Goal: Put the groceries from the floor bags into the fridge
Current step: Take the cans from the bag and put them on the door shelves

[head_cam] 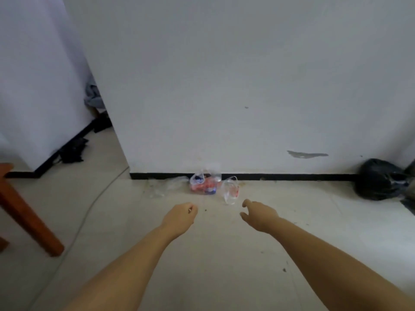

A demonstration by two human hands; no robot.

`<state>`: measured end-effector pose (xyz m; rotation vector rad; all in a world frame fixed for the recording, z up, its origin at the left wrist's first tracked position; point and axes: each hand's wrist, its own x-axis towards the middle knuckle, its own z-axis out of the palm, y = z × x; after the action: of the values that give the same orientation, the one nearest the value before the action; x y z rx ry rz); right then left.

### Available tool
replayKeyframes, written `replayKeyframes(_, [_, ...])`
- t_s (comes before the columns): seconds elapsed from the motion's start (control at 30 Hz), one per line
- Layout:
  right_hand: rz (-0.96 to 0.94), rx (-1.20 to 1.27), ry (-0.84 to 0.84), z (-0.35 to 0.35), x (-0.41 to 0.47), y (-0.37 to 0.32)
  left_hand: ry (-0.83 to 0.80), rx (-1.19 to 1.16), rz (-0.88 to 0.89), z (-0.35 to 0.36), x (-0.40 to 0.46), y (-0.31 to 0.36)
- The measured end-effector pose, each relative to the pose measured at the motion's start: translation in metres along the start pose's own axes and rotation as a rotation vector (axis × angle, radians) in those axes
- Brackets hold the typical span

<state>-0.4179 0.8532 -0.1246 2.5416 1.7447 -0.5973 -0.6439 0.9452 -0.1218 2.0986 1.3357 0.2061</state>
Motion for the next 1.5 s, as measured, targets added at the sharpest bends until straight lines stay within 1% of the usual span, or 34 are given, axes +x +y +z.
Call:
replayKeyframes(0.13, [-0.027,0.005,-0.017,-0.001,0.061,-0.024,-0.066,-0.025,0.001,-0.003,0.05,-0.009])
replayKeyframes(0.27, [-0.018,0.006,-0.051,-0.003,0.138,-0.023,-0.111,-0.041,-0.014,-0.008,0.131,-0.013])
replayKeyframes(0.43, [0.009,-0.004,-0.099,-0.027,0.25,-0.019,-0.129,-0.055,-0.051,-0.033,0.236,-0.02])
replayKeyframes(0.57, [-0.019,0.005,-0.134,-0.049,0.33,-0.043,-0.112,-0.056,-0.087,-0.059,0.311,-0.039])
replayKeyframes(0.67, [-0.043,0.005,-0.106,-0.061,0.39,-0.061,-0.12,-0.046,-0.115,-0.071,0.371,-0.053])
replayKeyframes(0.8, [-0.038,0.052,-0.097,-0.073,0.474,-0.076,-0.163,-0.039,-0.084,-0.081,0.465,-0.064])
replayKeyframes(0.9, [0.025,0.126,-0.118,-0.076,0.531,-0.082,-0.219,-0.014,-0.038,-0.087,0.532,-0.07])
replayKeyframes(1.03, [0.082,0.254,-0.159,-0.069,0.594,-0.079,-0.288,0.034,-0.024,-0.083,0.61,-0.085])
replayKeyframes(1.13, [0.147,0.348,-0.207,-0.043,0.628,-0.062,-0.375,0.053,-0.065,-0.056,0.65,-0.103])
replayKeyframes(1.27, [0.208,0.414,-0.297,0.011,0.673,-0.02,-0.489,0.027,-0.13,0.014,0.695,-0.123])
replayKeyframes(1.4, [0.226,0.461,-0.287,0.081,0.748,0.023,-0.479,-0.041,-0.145,0.108,0.753,-0.147])
replayKeyframes(1.47, [0.24,0.524,-0.246,0.13,0.792,0.037,-0.433,-0.055,-0.151,0.165,0.786,-0.172])
replayKeyframes(1.5, [0.238,0.547,-0.221,0.156,0.815,0.041,-0.396,-0.056,-0.127,0.195,0.803,-0.187])
